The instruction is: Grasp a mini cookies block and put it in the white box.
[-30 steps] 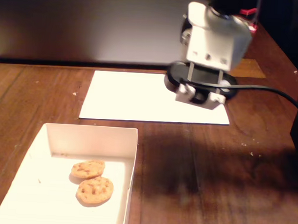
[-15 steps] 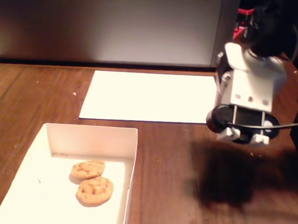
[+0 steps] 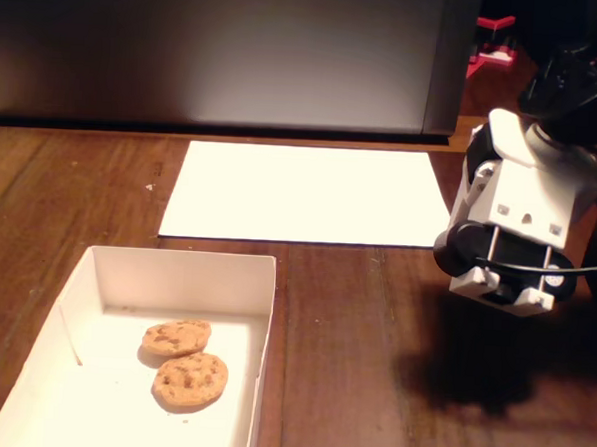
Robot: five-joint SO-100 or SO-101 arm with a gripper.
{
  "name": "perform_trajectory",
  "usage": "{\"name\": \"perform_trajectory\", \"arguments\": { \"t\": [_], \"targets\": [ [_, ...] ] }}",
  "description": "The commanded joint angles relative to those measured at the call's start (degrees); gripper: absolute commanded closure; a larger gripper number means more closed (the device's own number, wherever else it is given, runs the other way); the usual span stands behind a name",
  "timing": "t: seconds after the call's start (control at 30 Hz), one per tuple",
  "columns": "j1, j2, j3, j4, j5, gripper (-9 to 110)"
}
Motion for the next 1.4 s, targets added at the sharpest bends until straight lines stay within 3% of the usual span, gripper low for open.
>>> {"name": "perform_trajectory", "arguments": {
  "t": [0.0, 0.57, 1.37],
  "targets": [
    [0.3, 5.8, 1.8, 0.3, -1.7, 102],
    [0.1, 27.3, 11.2, 9.2, -3.6, 102],
    [0.7, 27.6, 11.3, 9.8, 1.8, 102]
  ]
}}
